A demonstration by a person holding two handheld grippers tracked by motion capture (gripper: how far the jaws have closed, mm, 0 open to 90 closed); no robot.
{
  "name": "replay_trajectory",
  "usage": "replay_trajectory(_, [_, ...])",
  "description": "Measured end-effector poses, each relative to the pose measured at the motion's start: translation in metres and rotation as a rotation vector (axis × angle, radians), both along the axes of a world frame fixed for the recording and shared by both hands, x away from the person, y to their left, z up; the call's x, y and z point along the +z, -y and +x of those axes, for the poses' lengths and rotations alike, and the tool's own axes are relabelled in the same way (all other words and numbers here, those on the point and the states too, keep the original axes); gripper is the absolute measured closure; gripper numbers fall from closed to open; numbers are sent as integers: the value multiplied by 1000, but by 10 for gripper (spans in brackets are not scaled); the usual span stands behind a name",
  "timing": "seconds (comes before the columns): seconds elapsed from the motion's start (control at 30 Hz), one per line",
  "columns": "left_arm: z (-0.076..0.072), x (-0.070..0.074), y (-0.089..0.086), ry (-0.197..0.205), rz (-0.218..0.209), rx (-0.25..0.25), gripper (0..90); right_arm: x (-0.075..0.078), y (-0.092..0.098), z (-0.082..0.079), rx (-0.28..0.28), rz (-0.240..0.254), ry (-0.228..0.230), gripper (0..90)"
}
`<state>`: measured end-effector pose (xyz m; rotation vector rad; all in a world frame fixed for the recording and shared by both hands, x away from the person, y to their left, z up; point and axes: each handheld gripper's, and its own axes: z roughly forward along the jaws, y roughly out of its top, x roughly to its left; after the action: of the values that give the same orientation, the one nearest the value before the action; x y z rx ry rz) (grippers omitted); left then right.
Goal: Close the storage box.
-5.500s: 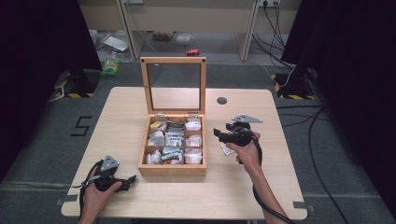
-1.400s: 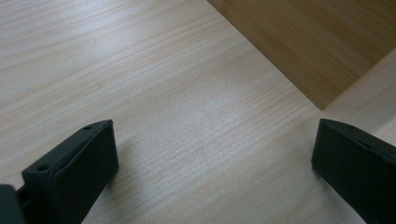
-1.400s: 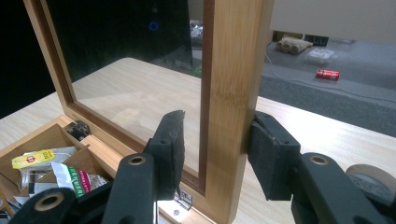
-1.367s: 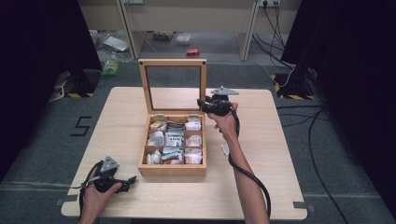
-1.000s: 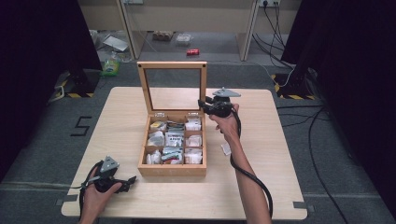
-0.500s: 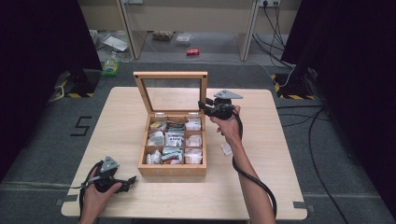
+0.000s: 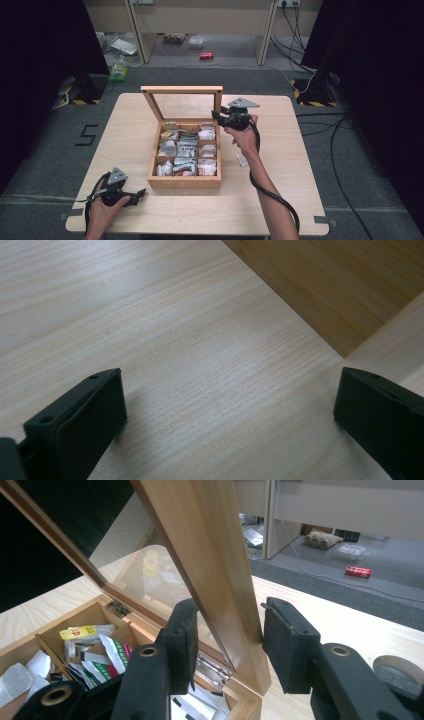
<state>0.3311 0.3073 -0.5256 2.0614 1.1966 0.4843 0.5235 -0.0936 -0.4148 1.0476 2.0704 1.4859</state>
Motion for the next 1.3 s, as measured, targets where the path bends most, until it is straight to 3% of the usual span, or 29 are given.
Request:
replay_trajectory(0.6, [0,0,0,0,0,0,0,4,0,-14,-16,-13,-37,549])
replay_trajectory(0.83, [0,0,0,0,0,0,0,9,1,-22,-2,-24,-23,518])
replay_trajectory(1.3, [0,0,0,0,0,-1,0,11,2,-36,24,-28,-43,477])
